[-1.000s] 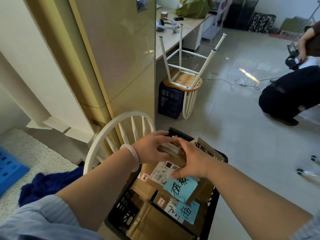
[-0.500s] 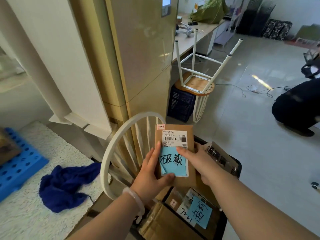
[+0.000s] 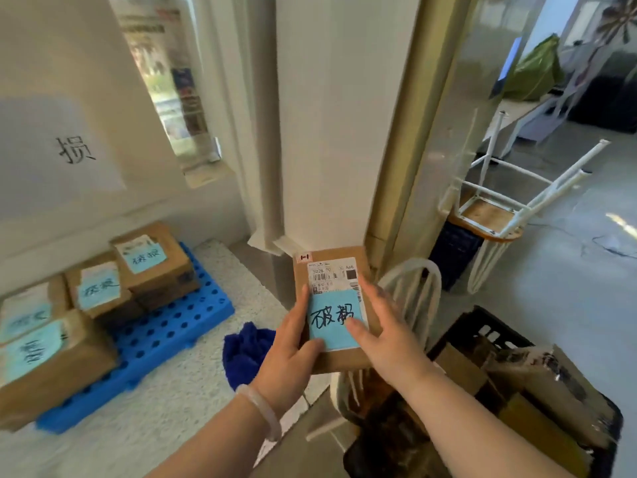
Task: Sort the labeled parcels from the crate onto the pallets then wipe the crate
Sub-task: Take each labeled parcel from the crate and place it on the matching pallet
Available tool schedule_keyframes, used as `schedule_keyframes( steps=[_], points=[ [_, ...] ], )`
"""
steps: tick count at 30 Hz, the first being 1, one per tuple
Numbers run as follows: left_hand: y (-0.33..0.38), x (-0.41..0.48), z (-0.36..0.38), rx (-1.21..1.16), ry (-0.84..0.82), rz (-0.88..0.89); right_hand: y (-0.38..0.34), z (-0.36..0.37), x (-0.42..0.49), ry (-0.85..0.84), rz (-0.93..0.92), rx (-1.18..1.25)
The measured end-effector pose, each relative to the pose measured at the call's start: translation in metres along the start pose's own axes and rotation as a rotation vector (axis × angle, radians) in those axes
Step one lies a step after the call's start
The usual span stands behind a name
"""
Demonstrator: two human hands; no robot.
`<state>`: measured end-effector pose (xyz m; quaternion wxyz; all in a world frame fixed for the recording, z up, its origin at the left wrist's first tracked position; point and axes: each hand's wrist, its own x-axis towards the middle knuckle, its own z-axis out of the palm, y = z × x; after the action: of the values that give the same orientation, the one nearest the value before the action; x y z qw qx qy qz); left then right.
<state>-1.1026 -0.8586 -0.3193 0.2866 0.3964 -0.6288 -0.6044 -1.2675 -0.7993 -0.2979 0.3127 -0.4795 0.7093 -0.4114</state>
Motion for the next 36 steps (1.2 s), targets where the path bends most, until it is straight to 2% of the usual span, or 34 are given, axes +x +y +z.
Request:
schedule_keyframes(
  steps=[5, 10, 14, 20, 28, 36],
  points=[
    [-0.008, -0.018, -0.089, 0.015, 0.119, -0.011, -0.04, 0.086, 0.023, -0.06, -0.089, 0.05],
    [-0.023, -0.045, -0.173, 0.02, 0.28, -0.059, -0.072, 0.168, 0.037, -0.221, -0.089, 0.049],
    [-0.029, -0.064, -0.232, -0.001, 0.385, -0.056, -0.102, 0.224, 0.047, -0.33, -0.161, 0.055],
    [-0.024, -0.074, -0.302, -0.1, 0.517, -0.055, -0.154, 0.285, 0.067, -0.283, -0.307, -0.032],
    [-0.009, -0.062, -0.403, 0.004, 0.683, -0.095, -0.23, 0.365, 0.118, -0.523, -0.408, -0.14],
    [-0.029, -0.037, -0.48, 0.12, 0.77, -0.136, -0.257, 0.443, 0.157, -0.549, -0.369, -0.198]
  ],
)
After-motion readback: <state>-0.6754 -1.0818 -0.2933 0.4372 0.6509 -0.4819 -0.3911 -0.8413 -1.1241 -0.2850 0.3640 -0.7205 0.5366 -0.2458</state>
